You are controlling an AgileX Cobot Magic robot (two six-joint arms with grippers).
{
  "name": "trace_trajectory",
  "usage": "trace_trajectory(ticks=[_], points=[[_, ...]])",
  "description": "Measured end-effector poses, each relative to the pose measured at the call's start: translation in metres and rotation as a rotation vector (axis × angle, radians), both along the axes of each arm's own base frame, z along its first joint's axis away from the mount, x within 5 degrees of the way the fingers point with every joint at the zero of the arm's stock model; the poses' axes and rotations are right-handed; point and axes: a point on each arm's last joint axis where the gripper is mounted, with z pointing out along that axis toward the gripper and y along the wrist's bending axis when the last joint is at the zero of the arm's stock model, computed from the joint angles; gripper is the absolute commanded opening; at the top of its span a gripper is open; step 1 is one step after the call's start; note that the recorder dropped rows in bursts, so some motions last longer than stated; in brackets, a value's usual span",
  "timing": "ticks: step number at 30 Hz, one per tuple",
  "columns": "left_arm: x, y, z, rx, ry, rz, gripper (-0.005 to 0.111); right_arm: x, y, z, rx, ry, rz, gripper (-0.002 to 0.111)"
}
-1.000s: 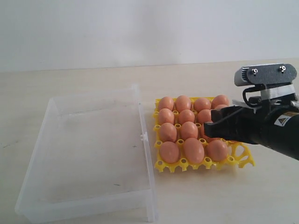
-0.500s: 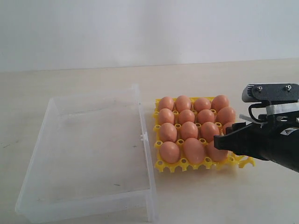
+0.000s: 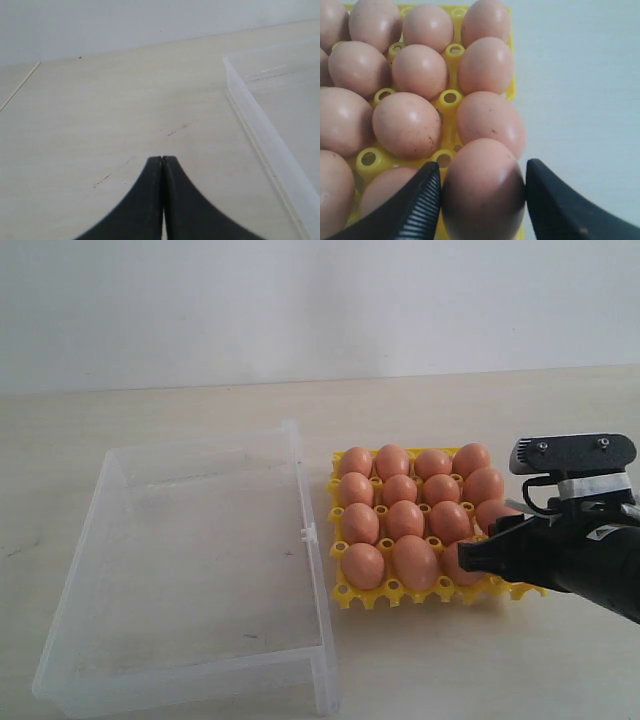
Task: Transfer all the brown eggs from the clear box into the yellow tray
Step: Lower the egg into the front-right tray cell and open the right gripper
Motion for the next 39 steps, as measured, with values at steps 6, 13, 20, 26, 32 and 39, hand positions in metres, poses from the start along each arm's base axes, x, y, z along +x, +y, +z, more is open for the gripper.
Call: trace_trajectory(ticks=[6,13,20,26,32,39], points=[[0.0,0.0,0.0,0.0,0.0,0.0,0.0,0.0012,-0.0007,-0.0014,-0.011,-0.007,-0.007,0.0],[0.0,0.0,0.0,0.0,0.0,0.0,0.0,0.0024,-0.0005,-0.0052,0.001,-0.004,-0.025,0.0],[0.0,0.0,0.0,0.0,0.0,0.0,0.0,0.0031,0.0012,-0.0079,0.013,-0.001,-0.019,0.0],[0.0,0.0,0.0,0.0,0.0,0.0,0.0,0.0034,0.0013,-0.008,0.013,-0.004,-0.017,0.0],[0.0,0.0,0.0,0.0,0.0,0.0,0.0,0.0035,0.0013,-0.0079,0.015,-0.006,-0.02,0.016],[0.0,0.0,0.0,0.0,0.0,0.0,0.0,0.0036,0.0012,-0.0078,0.015,-0.007,-0.021,0.049]])
